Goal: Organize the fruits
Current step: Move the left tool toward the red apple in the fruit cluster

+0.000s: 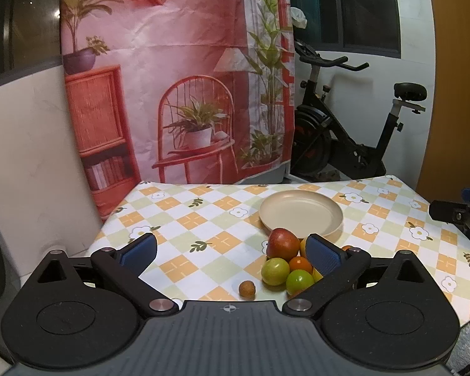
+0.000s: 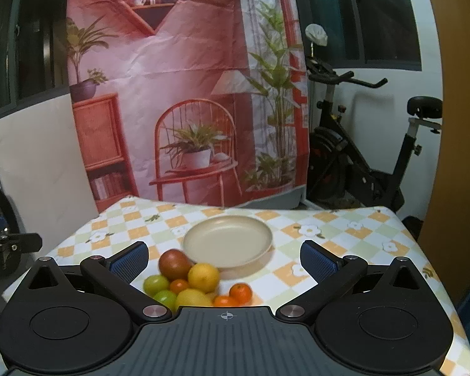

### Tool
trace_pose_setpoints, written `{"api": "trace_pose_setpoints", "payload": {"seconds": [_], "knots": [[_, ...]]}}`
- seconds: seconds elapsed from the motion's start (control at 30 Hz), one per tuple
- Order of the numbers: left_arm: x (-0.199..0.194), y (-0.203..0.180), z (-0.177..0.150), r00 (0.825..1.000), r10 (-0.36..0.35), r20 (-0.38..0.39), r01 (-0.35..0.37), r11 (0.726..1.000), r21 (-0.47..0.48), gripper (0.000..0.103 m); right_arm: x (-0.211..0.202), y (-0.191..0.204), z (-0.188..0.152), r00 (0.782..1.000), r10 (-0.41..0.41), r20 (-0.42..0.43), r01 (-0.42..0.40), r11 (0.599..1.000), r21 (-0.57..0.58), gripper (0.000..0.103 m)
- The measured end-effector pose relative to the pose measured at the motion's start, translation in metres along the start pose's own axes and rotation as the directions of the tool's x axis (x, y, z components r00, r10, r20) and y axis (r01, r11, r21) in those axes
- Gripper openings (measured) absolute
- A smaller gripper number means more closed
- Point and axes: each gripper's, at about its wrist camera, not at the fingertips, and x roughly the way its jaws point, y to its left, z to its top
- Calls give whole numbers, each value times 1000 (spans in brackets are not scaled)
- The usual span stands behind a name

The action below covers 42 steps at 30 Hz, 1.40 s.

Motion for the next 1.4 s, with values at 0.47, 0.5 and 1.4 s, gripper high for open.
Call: {"api": "trace_pose_setpoints", "payload": {"seconds": [0.47,0.5,1.4], "knots": [[52,8,-2,998,-31,-58,32,999,11,94,74,15,-33,997,73,4,-73,994,-80,103],[55,7,-3,998,-21,-61,22,999,23,91,78,18,-37,996,93,-12,-93,993,-77,103],[86,7,-29,967,-132,-217,124,991,-52,89,113,23,-75,971,125,-204,-149,983,-107,103]]}}
